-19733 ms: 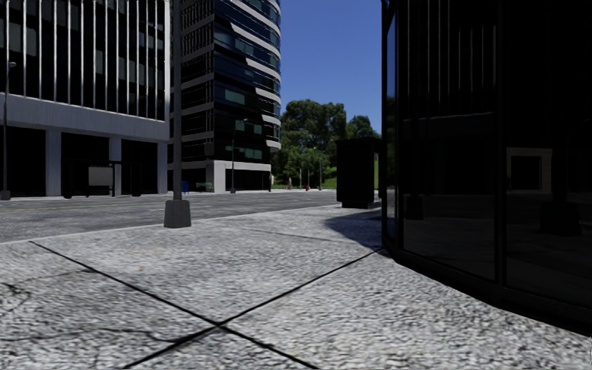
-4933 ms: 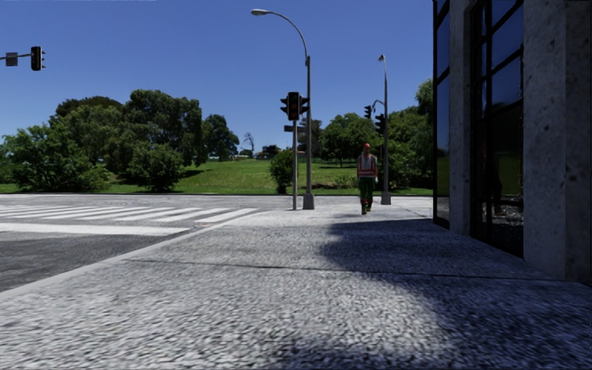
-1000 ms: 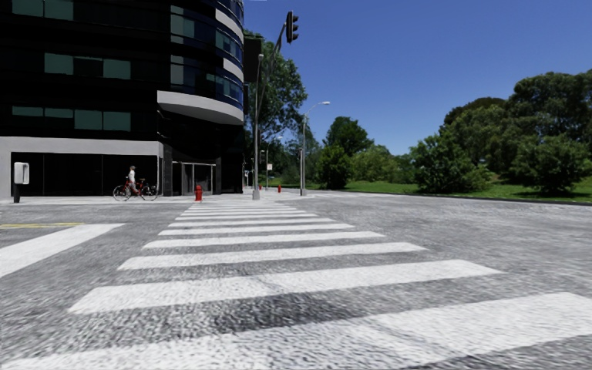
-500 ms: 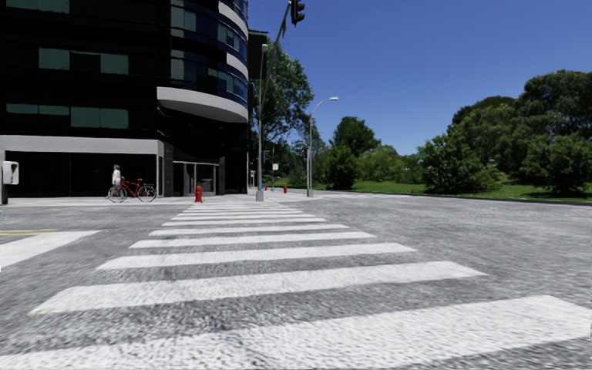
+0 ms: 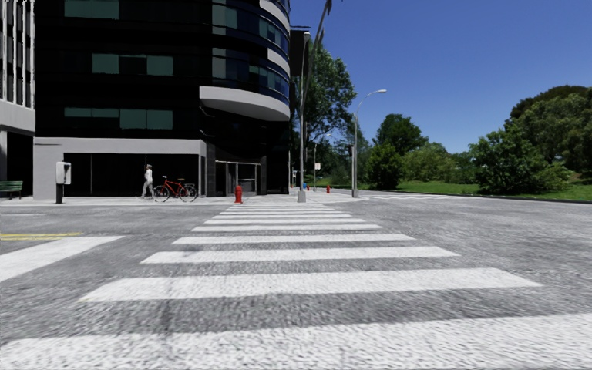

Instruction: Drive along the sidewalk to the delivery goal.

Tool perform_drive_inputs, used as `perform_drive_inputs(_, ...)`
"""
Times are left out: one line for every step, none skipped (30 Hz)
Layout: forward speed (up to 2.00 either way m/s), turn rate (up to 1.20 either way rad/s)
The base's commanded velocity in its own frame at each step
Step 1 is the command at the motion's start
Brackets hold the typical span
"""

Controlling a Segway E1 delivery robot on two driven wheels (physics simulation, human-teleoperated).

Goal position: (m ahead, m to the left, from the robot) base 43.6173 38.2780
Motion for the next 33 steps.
perform_drive_inputs(2.00, 0.00)
perform_drive_inputs(2.00, 0.00)
perform_drive_inputs(2.00, 0.00)
perform_drive_inputs(2.00, 0.00)
perform_drive_inputs(2.00, 0.00)
perform_drive_inputs(2.00, 0.00)
perform_drive_inputs(2.00, 0.00)
perform_drive_inputs(2.00, 0.00)
perform_drive_inputs(2.00, 0.15)
perform_drive_inputs(2.00, 0.34)
perform_drive_inputs(2.00, 0.54)
perform_drive_inputs(2.00, 0.54)
perform_drive_inputs(2.00, 0.60)
perform_drive_inputs(2.00, 0.61)
perform_drive_inputs(2.00, 0.44)
perform_drive_inputs(2.00, 0.44)
perform_drive_inputs(2.00, 0.07)
perform_drive_inputs(2.00, 0.00)
perform_drive_inputs(2.00, 0.00)
perform_drive_inputs(2.00, 0.00)
perform_drive_inputs(2.00, 0.00)
perform_drive_inputs(2.00, 0.00)
perform_drive_inputs(2.00, 0.00)
perform_drive_inputs(2.00, 0.00)
perform_drive_inputs(2.00, 0.00)
perform_drive_inputs(2.00, 0.00)
perform_drive_inputs(2.00, 0.00)
perform_drive_inputs(2.00, 0.00)
perform_drive_inputs(2.00, 0.00)
perform_drive_inputs(2.00, 0.00)
perform_drive_inputs(2.00, 0.00)
perform_drive_inputs(2.00, 0.00)
perform_drive_inputs(2.00, 0.00)
